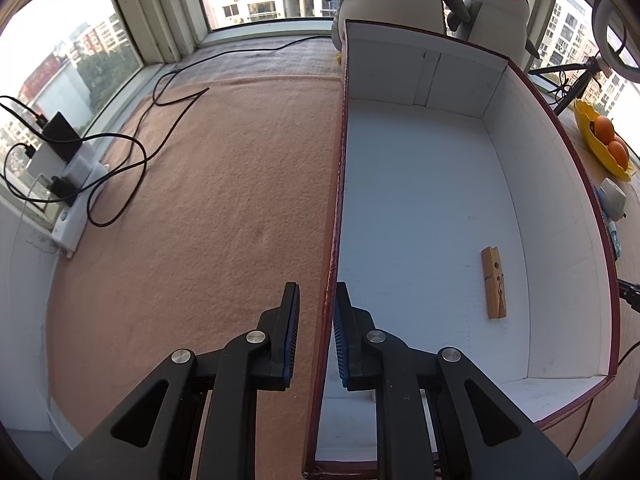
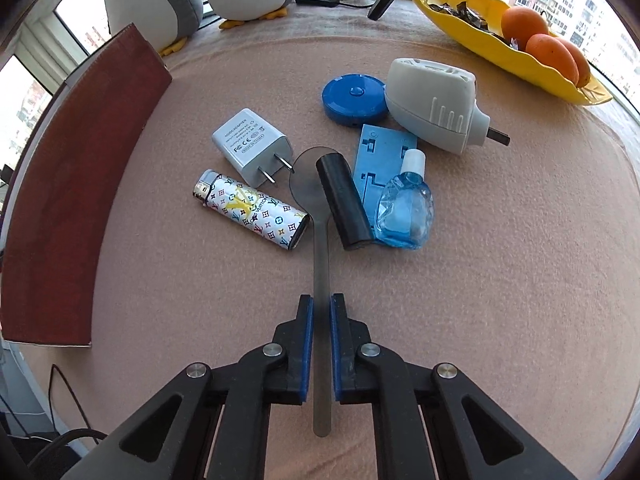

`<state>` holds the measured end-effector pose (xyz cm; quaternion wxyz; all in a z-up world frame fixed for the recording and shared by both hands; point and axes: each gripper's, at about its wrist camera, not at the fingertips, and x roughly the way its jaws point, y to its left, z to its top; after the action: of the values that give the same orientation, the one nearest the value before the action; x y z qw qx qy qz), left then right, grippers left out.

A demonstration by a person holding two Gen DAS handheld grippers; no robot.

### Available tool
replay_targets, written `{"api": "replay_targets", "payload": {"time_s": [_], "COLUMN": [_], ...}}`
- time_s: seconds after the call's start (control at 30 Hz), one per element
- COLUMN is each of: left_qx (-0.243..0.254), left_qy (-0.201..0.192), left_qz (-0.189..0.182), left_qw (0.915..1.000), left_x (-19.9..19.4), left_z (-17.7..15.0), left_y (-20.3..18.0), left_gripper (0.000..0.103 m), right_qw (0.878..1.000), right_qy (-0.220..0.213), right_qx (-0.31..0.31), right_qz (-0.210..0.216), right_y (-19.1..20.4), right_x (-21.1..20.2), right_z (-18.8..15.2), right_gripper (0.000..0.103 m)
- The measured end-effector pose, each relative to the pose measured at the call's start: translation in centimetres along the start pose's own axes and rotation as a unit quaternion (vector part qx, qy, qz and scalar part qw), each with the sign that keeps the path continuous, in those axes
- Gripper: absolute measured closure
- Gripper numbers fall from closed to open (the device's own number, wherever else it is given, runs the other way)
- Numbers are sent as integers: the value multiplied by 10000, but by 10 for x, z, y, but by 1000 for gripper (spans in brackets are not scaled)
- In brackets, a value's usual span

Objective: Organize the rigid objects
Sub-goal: 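Move the right tool to the grey spoon handle and grasp it, then carry the spoon into the box and open the right tool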

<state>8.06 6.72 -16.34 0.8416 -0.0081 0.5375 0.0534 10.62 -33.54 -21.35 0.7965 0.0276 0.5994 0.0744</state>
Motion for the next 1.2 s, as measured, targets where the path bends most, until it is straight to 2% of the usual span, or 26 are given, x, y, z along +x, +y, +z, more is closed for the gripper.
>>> {"api": "replay_targets", "payload": {"time_s": [0.1, 0.2, 0.47, 0.57, 0.87, 0.93, 1.2], "left_qx": [28, 54, 65, 70, 52, 50, 64], "left_qy": [-16, -33, -38, -64, -149, -159, -224], "left_qz": [-10, -17, -83, -102, -194, -219, -308], "left_qw": [10000, 10000, 9999, 9999, 9997, 9996, 9993], "left_x": [-1, -3, -2, -3, -5, -4, -4], "left_z": [1, 1, 1, 1, 1, 1, 0], "left_y": [-1, -1, -2, -2, 1, 1, 1], "left_gripper": [88, 88, 88, 88, 88, 93, 96], "right_qw": [9991, 9943, 9953, 9944, 9906, 9889, 9825], "right_qy": [-180, -309, -572, -707, -1293, -1395, -1516], "right_qx": [300, 770, 747, 742, 126, -33, -628], "right_qz": [226, 665, 229, 252, 431, 517, 881], "right_y": [-5, -14, -7, -1, 64, 81, 153], "right_x": [-9, -17, -34, -42, -91, -101, -116], "right_z": [-5, -9, -18, -14, -1, 2, 14], "right_gripper": [96, 96, 96, 96, 96, 96, 96]}}
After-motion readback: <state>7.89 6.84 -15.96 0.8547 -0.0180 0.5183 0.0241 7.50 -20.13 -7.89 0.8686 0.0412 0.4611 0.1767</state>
